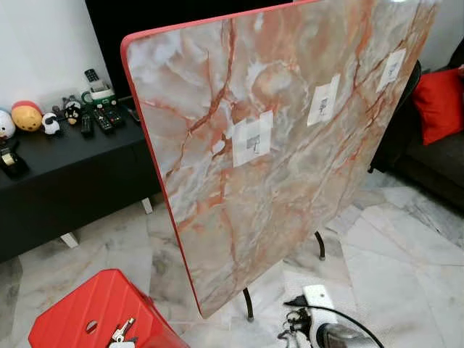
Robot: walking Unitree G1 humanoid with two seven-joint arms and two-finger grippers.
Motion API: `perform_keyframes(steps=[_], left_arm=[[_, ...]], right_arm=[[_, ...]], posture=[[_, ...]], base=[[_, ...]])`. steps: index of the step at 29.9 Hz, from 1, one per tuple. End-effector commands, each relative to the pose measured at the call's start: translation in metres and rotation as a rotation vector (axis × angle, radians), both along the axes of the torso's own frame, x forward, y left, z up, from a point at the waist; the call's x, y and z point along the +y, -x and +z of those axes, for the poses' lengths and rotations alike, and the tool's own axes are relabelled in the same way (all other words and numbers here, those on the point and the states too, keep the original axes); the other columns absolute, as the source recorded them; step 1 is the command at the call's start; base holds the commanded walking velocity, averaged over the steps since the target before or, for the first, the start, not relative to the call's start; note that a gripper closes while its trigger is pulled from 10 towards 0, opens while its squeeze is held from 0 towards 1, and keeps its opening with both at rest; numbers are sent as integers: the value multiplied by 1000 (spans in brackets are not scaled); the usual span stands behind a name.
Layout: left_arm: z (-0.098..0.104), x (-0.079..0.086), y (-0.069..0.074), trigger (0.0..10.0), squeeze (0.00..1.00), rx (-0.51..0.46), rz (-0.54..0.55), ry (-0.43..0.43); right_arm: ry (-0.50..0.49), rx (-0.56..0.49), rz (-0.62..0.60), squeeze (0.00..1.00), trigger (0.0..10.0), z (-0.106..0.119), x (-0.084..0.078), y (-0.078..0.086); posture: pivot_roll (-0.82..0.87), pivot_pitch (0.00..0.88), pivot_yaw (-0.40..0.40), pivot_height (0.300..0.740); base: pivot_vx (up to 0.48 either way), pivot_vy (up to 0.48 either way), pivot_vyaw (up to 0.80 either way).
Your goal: Hang keys on a hook
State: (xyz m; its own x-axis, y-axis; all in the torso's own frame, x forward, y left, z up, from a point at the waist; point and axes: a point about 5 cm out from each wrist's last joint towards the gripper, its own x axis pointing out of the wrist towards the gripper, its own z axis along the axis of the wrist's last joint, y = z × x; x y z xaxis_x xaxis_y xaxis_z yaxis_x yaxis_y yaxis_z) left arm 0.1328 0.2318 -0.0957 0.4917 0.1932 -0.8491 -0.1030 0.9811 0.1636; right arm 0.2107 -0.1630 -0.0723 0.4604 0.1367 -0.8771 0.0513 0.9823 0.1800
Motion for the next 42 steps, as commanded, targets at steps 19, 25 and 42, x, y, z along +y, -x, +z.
perform_keyframes(steps=[19, 25, 42], left_arm=[[-1, 2, 5, 10000, 0, 28, -24, -6], [-1, 2, 5, 10000, 0, 28, -31, -9], [-1, 4, 6, 10000, 0, 38, -35, -19]], right_arm=[[109, 36, -220, 0, 10000, -16, -21, 31], [-127, 14, -745, 0, 10000, -10, -30, 21], [-96, -427, -514, 0, 10000, 55, -17, -74]], posture=[[53, 0, -10, 740], [52, 0, -8, 740], [56, 0, -8, 740]], base=[[0, 0, 0], [0, 0, 0], [0, 0, 0]])
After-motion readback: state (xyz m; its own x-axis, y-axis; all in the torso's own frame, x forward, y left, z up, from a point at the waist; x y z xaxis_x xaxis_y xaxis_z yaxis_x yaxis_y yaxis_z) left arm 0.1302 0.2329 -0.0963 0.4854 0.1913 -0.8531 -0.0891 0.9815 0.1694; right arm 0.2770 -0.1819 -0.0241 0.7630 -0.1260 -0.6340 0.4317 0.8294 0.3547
